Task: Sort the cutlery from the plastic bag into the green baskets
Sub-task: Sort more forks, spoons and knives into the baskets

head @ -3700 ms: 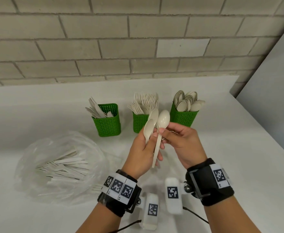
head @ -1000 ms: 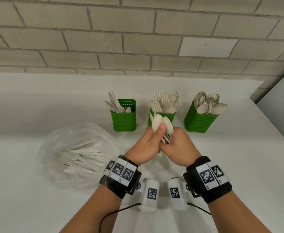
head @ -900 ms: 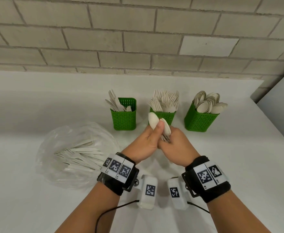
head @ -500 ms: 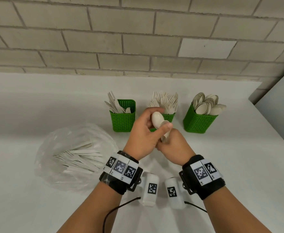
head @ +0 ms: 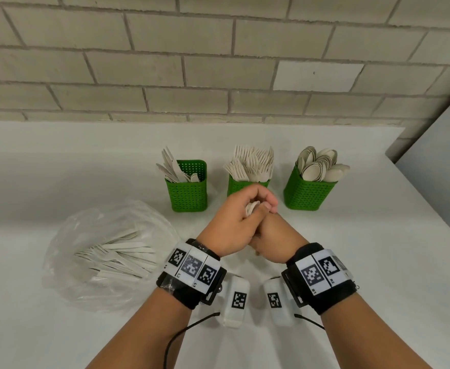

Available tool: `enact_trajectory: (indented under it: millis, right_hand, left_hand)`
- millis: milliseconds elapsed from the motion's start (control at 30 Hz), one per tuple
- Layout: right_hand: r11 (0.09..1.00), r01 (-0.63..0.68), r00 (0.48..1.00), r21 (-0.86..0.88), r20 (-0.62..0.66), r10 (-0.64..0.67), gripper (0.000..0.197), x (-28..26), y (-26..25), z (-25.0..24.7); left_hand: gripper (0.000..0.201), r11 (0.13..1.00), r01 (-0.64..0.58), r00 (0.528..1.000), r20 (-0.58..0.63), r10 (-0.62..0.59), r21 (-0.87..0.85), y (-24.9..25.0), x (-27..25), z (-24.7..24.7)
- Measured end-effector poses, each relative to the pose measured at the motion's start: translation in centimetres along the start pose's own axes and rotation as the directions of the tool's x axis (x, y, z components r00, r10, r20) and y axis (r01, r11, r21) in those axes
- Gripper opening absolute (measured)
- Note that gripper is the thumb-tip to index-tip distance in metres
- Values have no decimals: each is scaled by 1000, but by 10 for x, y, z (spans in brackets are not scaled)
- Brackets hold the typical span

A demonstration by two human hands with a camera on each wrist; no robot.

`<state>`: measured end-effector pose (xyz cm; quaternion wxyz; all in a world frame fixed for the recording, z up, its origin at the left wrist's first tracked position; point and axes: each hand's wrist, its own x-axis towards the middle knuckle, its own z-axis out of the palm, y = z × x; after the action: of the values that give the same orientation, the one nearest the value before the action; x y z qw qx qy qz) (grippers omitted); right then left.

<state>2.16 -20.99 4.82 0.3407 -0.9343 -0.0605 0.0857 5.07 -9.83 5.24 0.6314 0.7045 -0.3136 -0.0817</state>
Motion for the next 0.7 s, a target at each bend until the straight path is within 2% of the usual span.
enact_trajectory:
  millis: [100, 200, 333, 433, 500, 600, 700]
  right_hand:
    - [1000, -11, 995, 20, -98, 13, 39, 3, 8, 5]
    - [995, -56, 997, -77, -62, 51, 39, 0, 14, 11]
    - [997, -73, 991, 0, -116, 72, 34, -5, 24, 9]
    - [997, -67, 995, -36, -71, 65, 19, -9, 27, 3]
    - [999, -46, 998, 13, -39, 46, 3, -11, 27, -3]
    - [999, 23, 998, 43, -59, -21, 19, -16, 25, -19]
    - [998, 63, 988, 7, -144, -62, 29, -18, 17, -49]
  left_hand:
    - [7, 1000, 0, 1000, -23, -1, -25, -3, 1, 3]
    - [17, 996, 68, 996, -60, -71, -52, -12, -2, 1]
    - [32, 984, 76, 994, -86, -63, 161, -21, -7, -10]
    - [38, 979, 72, 994, 63, -85, 190, -14, -1, -18]
    - [39, 973, 70, 977, 181, -111, 218, -7, 5, -24]
    - [42, 961, 34, 958, 266, -110, 274, 12, 18, -22]
    - [40, 924, -117, 961, 275, 14, 363, 37, 38, -12]
